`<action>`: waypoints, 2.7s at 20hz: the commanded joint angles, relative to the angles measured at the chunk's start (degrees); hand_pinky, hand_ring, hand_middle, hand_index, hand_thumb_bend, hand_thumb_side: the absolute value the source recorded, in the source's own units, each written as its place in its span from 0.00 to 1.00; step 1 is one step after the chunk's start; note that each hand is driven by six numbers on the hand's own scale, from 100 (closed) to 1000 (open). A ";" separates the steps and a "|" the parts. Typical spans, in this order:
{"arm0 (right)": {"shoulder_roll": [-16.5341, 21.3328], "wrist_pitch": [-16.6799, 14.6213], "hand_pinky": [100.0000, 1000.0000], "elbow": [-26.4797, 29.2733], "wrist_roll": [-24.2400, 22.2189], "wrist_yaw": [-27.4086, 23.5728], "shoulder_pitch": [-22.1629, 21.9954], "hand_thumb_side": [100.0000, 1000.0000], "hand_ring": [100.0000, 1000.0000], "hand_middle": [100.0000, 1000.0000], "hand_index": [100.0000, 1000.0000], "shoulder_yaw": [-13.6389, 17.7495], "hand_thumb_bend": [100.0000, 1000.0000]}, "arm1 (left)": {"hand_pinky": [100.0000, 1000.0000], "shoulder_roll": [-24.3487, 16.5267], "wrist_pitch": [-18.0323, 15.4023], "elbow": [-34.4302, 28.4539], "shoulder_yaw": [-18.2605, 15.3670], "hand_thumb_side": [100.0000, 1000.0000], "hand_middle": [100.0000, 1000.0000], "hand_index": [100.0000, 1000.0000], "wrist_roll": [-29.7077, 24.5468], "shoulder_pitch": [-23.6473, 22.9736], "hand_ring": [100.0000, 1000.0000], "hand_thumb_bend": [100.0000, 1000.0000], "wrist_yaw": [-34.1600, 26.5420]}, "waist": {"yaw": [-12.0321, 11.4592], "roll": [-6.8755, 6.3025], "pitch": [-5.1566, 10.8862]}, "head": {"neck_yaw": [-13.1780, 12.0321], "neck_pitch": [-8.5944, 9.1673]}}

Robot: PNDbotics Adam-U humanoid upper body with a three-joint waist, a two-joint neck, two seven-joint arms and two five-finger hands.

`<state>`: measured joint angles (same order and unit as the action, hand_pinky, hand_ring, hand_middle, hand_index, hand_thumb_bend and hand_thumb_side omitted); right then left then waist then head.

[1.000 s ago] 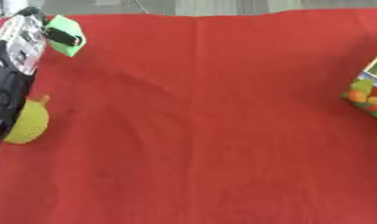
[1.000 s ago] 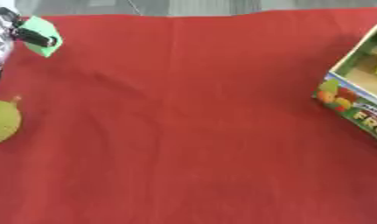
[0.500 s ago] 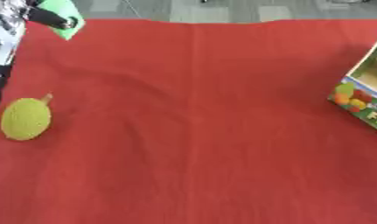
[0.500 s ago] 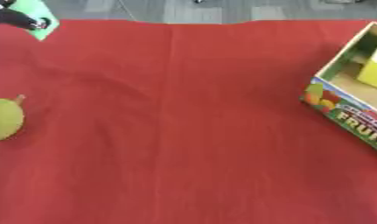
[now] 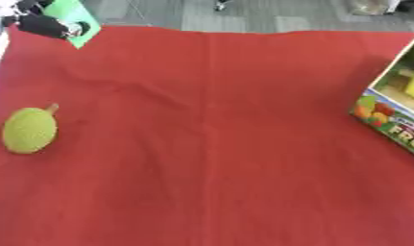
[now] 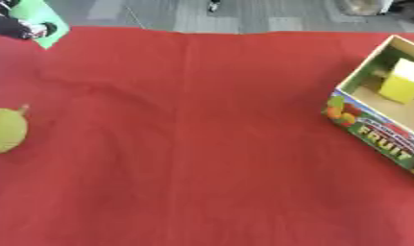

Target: Pick up the objects with one hand, pass them to the other hand, and then place them into the box on the other side of the table.

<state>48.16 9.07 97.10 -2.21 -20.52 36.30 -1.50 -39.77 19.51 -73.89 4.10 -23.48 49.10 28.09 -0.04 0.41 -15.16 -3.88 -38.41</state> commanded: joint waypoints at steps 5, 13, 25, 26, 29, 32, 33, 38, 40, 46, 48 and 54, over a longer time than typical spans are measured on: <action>2.70 0.10 0.82 8.60 -3.43 1.58 1.02 0.24 0.88 0.80 0.88 -1.20 0.15 | 0.77 -3.23 -4.80 -16.80 2.08 0.24 0.59 0.57 9.71 -7.00 0.69 0.00 -14.80 | -0.07 0.46 1.46 | 1.04 -0.10; 2.37 0.48 0.83 16.85 -9.83 4.47 2.22 0.25 0.89 0.81 0.89 -4.22 0.24 | 0.77 -0.13 -9.22 -23.53 3.32 0.25 0.57 0.57 17.13 -11.60 0.67 0.00 -17.77 | 0.05 0.81 1.34 | 1.54 0.13; -5.18 -3.23 0.85 17.49 -21.51 13.18 11.14 0.26 0.92 0.85 0.89 -12.74 0.36 | 0.76 7.38 -16.54 -23.72 5.46 0.25 0.55 0.57 19.73 -13.95 0.66 0.00 -13.26 | 0.55 1.44 1.44 | 2.31 -0.10; -6.21 -3.25 0.85 17.49 -22.78 14.40 11.86 0.26 0.92 0.85 0.89 -13.62 0.36 | 0.76 8.13 -17.41 -23.52 5.70 0.25 0.55 0.57 20.13 -14.19 0.66 0.00 -12.28 | 0.61 1.50 1.44 | 2.31 -0.11; -8.94 -4.03 0.85 17.49 -25.91 17.37 13.69 0.27 0.91 0.84 0.88 -15.90 0.38 | 0.76 9.89 -19.99 -23.23 6.63 0.25 0.55 0.57 21.12 -14.81 0.66 0.00 -10.34 | 0.75 1.69 1.43 | 2.45 -0.29; -10.54 -4.84 0.84 17.49 -28.42 19.20 14.56 0.30 0.91 0.84 0.88 -17.95 0.38 | 0.76 11.27 -21.93 -23.11 7.59 0.26 0.55 0.57 22.01 -15.44 0.65 0.00 -9.74 | 0.81 1.83 1.38 | 2.52 -0.65; -11.02 -5.15 0.85 17.49 -29.27 19.80 14.87 0.30 0.91 0.84 0.88 -18.58 0.38 | 0.76 11.77 -22.35 -22.98 7.86 0.26 0.55 0.57 22.11 -15.70 0.65 0.00 -9.61 | 0.85 1.89 1.36 | 2.56 -0.74; -12.67 -6.46 0.85 17.49 -32.12 22.24 15.80 0.32 0.91 0.84 0.88 -20.25 0.38 | 0.76 13.35 -23.78 -22.43 8.48 0.26 0.55 0.57 22.38 -16.30 0.65 0.00 -8.10 | 1.02 1.96 1.31 | 2.68 -0.82; -12.77 -6.56 0.85 17.49 -32.32 22.46 15.83 0.32 0.91 0.84 0.88 -20.31 0.38 | 0.76 13.45 -23.97 -22.28 8.53 0.26 0.55 0.57 22.47 -16.33 0.65 0.00 -7.87 | 1.03 1.96 1.31 | 2.68 -0.82; -15.65 -5.96 0.85 17.39 -33.32 24.07 18.07 0.30 0.91 0.84 0.88 -21.76 0.40 | 0.76 15.54 -25.70 -23.30 9.38 0.24 0.55 0.57 22.89 -16.69 0.65 0.00 -6.08 | 1.23 2.03 1.41 | 2.98 -0.90; -17.38 -4.70 0.84 17.02 -33.58 25.67 18.66 0.30 0.91 0.84 0.87 -22.34 0.39 | 0.75 16.53 -26.59 -22.91 9.36 0.23 0.55 0.57 23.39 -16.78 0.65 0.00 -4.61 | 1.40 2.10 1.44 | 2.96 -0.85; -21.22 -2.85 0.83 14.79 -31.73 31.24 18.87 0.27 0.88 0.84 0.87 -23.23 0.35 | 0.75 18.31 -29.01 -22.21 9.67 0.17 0.55 0.56 25.79 -16.95 0.65 0.00 0.80 | 1.55 2.05 1.36 | 3.06 -0.81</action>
<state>27.14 5.86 112.04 -34.45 9.45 53.98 -24.98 -21.35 -8.86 -95.55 13.74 1.80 31.67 27.72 1.44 2.58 -15.15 -0.98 -39.18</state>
